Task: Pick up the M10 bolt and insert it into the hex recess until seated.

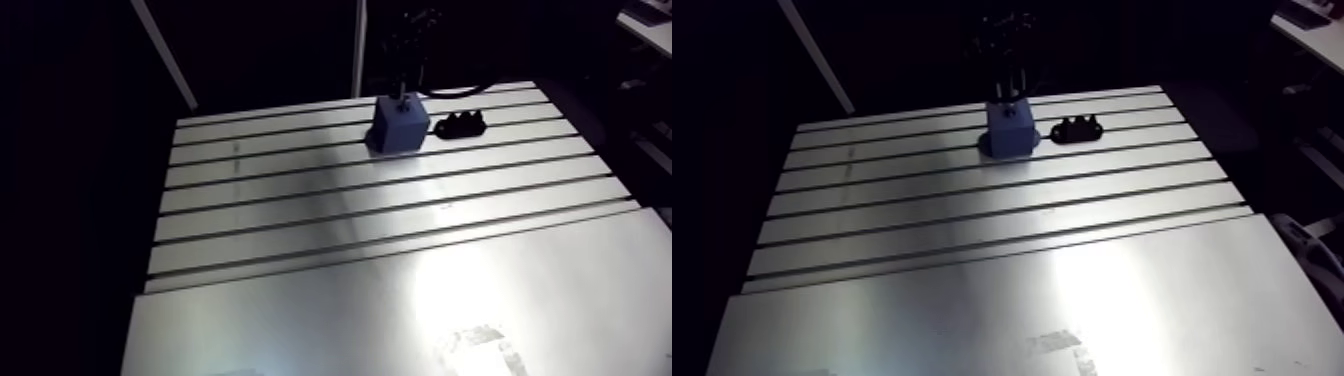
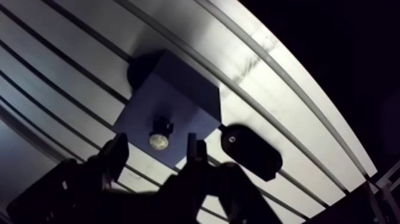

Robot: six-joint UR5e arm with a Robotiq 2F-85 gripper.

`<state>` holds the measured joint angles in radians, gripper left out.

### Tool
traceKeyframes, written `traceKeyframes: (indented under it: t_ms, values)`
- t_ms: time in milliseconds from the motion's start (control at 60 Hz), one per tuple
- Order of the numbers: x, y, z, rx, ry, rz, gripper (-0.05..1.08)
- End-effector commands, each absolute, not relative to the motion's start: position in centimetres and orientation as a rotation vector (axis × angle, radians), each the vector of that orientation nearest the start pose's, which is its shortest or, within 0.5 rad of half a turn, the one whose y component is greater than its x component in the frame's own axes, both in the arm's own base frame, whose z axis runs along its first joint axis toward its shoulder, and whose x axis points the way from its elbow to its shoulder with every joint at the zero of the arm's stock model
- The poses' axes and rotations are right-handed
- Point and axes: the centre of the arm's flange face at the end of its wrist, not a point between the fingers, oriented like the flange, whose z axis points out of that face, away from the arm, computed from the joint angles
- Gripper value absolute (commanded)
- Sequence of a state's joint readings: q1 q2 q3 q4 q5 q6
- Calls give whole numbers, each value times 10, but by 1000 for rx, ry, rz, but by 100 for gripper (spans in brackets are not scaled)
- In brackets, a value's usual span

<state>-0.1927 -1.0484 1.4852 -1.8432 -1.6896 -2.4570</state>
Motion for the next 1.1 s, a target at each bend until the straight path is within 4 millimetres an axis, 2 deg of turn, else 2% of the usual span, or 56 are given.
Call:
traceKeyframes:
  t_ms: [17, 433, 583, 633, 667, 700, 717, 733, 767, 783, 800, 817, 850, 867, 900, 917, 933, 950, 967, 983, 1017, 1100]
  values:
    - [-661, 5, 253, -992, 2780, 12, 0]
    - [-661, 8, 259, -967, 2810, -8, 0]
    - [-662, 7, 264, -888, 2856, -32, 1]
    - [-661, 8, 267, -857, 2869, -29, 4]
    - [-660, 11, 271, -816, 2886, -23, 11]
    - [-660, 11, 271, -816, 2886, -23, 11]
    - [-660, 11, 272, -795, 2892, -21, 18]
    - [-660, 11, 272, -795, 2892, -21, 18]
    - [-659, 13, 273, -732, 2910, -16, 33]
    - [-659, 13, 273, -732, 2910, -16, 33]
    - [-659, 14, 275, -695, 2919, -11, 43]
    - [-659, 14, 275, -695, 2919, -11, 43]
    - [-658, 15, 276, -627, 2934, -7, 60]
    - [-658, 15, 276, -627, 2934, -7, 60]
    - [-658, 15, 276, -555, 2948, -4, 81]
    - [-658, 15, 276, -555, 2948, -4, 81]
    - [-658, 16, 275, -509, 2958, -2, 89]
    - [-658, 16, 275, -509, 2958, -2, 89]
    - [-658, 18, 274, -458, 2965, -1, 97]
    - [-658, 18, 274, -458, 2965, -1, 97]
    - [-657, 18, 272, -389, 2972, -4, 104]
    - [-656, 18, 271, -336, 2979, -8, 107]
